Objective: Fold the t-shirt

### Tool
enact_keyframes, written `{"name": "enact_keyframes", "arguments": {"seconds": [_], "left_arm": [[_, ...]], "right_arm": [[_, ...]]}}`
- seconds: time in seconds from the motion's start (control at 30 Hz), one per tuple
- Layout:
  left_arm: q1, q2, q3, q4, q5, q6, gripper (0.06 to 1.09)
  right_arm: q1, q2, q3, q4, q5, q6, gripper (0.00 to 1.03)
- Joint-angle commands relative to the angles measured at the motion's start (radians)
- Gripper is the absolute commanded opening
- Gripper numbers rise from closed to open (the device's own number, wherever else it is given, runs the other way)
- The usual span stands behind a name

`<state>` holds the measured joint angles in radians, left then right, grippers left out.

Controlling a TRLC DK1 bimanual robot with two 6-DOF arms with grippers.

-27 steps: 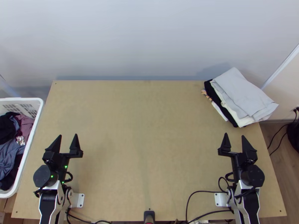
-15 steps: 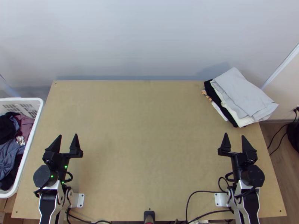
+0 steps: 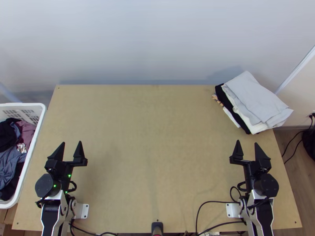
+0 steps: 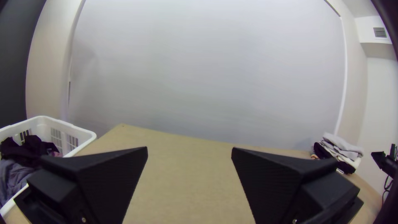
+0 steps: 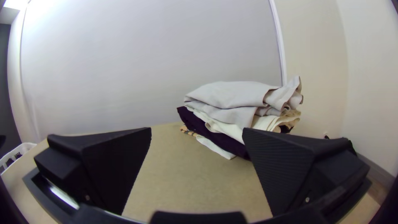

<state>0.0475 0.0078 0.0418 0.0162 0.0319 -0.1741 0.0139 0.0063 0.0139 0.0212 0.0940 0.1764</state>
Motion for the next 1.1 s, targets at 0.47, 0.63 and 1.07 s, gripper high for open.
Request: {"name": "enact_keyframes", "arguments": {"seconds": [0.47, 0.63, 1.07], "left_arm": [[0.137, -0.011, -0.023, 0.011, -0.012, 0.145, 1.04], [0.161, 0.001, 0.133, 0.001, -0.013, 0.160, 1.04], [0.480, 0.601, 0.842, -0.277, -0.013, 0.005, 1.04]], "right_arm": [[0.008, -0.008, -0.008, -0.015, 0.009, 0.020, 0.99], [0.008, -0.008, -0.008, -0.015, 0.009, 0.020, 0.99], [0.008, -0.008, -0.008, -0.015, 0.009, 0.020, 0.99]]}}
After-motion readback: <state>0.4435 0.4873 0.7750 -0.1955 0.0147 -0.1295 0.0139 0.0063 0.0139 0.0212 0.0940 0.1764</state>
